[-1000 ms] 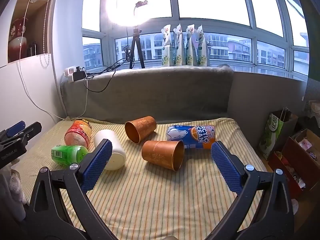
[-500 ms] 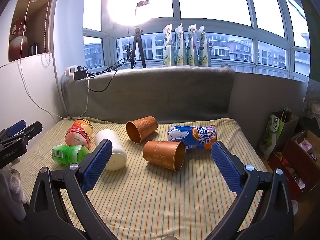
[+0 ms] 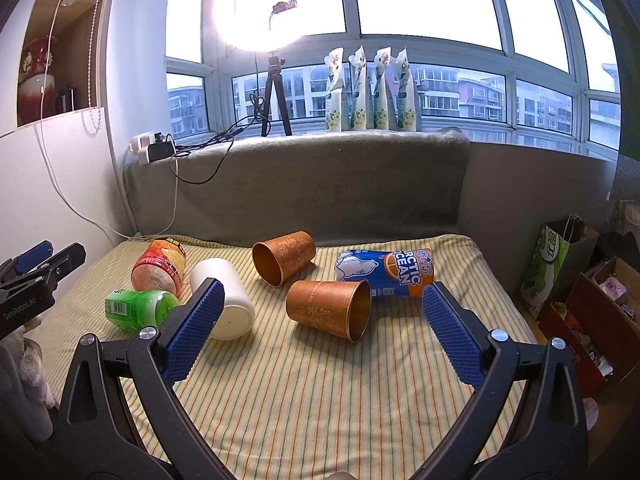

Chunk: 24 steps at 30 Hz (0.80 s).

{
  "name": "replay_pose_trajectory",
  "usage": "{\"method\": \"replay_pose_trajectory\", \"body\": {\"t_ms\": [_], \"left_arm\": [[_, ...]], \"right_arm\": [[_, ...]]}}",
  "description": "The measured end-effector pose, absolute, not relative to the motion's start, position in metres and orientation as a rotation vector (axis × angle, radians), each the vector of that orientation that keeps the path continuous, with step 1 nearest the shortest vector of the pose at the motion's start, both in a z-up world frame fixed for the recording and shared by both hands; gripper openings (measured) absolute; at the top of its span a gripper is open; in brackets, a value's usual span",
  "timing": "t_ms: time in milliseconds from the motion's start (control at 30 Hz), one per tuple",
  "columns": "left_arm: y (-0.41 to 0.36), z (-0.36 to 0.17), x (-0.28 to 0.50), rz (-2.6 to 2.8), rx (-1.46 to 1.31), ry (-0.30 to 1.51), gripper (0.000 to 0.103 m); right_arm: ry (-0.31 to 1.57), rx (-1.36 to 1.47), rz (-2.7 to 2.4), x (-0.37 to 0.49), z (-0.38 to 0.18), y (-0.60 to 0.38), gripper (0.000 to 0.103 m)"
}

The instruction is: Flip cup upright

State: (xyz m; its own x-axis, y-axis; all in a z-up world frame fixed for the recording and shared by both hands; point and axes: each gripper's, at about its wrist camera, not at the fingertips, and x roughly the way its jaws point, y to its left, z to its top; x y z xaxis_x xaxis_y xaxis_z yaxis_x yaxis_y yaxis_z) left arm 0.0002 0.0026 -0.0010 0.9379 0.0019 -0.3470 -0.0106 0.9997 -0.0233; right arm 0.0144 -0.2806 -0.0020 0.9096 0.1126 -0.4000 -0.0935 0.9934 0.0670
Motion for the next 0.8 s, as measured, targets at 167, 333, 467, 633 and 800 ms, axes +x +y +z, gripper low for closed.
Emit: {"method": "replay_pose_trajectory", "body": {"t_ms": [167, 333, 467, 633, 800], "left_arm": [[0.0007, -0.0008, -0.0004, 0.004, -0.024, 0.353, 0.091], [-0.0002, -0.0004, -0.0002, 0.003, -0.023, 0.354, 0.091], [-0.0005, -0.0003, -0.0002, 0.003, -0.023, 0.354, 0.091], [-0.0017, -0.0004, -0.0002, 0.002, -0.024, 0.354, 0.091], [-0.0013, -0.0004, -0.0002, 0.002, -0.023, 0.354, 0.091]], "right_arm": [[0.416, 0.048, 0.107, 0.0142, -0.0023, -0.2809, 0.101], [0.418, 0.051, 0.108, 0.0144, -0.0027, -0.2811, 0.101], [0.419, 0.051, 0.108, 0.0147, -0.0027, -0.2815, 0.101], [0.422, 0.053, 0.109, 0.0149, -0.0036, -0.2815, 0.101], [0.422, 0.055, 0.109, 0.0151, -0.0039, -0.2817, 0.101]]}}
